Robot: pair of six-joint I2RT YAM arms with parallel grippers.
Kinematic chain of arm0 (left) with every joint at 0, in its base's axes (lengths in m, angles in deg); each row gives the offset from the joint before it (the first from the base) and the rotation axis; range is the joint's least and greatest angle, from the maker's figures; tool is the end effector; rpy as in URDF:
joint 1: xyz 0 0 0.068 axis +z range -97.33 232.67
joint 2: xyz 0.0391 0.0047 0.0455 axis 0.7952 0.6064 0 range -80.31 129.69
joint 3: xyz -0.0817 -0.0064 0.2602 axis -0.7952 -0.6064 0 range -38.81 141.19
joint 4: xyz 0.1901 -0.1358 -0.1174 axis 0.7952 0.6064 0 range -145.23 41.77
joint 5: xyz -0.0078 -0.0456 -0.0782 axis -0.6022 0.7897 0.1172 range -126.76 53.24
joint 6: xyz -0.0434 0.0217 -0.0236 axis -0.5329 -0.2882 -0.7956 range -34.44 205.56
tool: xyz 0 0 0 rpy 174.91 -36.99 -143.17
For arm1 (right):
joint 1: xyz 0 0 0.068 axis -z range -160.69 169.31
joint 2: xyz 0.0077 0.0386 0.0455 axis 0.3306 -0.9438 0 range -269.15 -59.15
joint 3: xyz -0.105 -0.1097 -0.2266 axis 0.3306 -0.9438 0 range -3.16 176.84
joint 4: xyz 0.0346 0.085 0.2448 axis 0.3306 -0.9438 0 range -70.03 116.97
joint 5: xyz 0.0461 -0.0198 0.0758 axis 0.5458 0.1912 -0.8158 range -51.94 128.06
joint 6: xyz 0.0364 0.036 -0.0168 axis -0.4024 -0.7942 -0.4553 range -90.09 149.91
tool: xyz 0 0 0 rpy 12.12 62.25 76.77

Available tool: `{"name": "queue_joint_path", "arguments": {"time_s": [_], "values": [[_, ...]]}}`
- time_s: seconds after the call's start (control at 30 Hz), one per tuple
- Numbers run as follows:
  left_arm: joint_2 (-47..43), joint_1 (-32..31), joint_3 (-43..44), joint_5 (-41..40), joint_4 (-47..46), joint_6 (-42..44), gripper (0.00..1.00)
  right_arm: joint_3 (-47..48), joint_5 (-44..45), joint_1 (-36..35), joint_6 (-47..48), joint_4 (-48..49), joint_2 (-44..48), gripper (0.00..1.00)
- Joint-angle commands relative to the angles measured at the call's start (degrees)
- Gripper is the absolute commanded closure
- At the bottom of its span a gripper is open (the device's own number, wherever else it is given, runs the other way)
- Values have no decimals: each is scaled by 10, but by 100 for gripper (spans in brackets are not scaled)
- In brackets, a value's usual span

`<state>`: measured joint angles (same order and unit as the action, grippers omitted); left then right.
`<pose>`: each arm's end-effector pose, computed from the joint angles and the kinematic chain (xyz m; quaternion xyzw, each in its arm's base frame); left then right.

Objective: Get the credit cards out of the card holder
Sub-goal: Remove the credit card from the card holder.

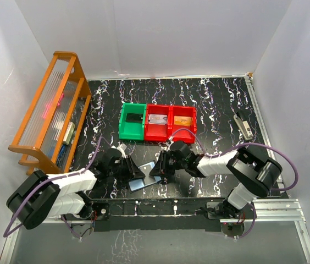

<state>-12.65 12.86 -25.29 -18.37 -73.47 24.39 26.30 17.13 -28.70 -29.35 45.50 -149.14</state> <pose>0.1457 -0.1361 0.1310 -0.0915 0.8774 -0.4369 0.1758 0.1729 0.2109 0.1219 0.0146 0.9013 0.4204 0.1035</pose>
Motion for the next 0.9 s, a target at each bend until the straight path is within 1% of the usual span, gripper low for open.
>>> {"name": "queue_joint_path", "arguments": {"time_s": [0.0,0.13,0.17,0.23,0.4,0.57,0.63,0.7,0.77,0.87], "values": [[20,2,-11,-10,-37,-28,77,-24,19,-4,-2,-15,-14,81],[45,2,4,-2,-45,-22,83,-24,17,-5,-2,-14,-16,81],[52,2,6,5,-48,-19,86,-24,17,-5,-2,-14,-16,81],[59,2,11,10,-42,-6,100,-20,19,-5,4,-19,-13,81],[30,2,9,-5,9,22,100,21,67,-4,47,-117,13,80],[2,2,9,-18,55,45,100,55,116,0,78,-181,54,78],[1,2,9,-16,55,47,100,66,106,0,90,-188,56,77],[4,2,10,-14,49,48,100,72,76,0,101,-182,45,78],[8,2,12,-11,43,48,100,67,38,0,102,-157,35,78],[15,2,15,-10,40,48,100,59,6,0,98,-125,24,78]]}}
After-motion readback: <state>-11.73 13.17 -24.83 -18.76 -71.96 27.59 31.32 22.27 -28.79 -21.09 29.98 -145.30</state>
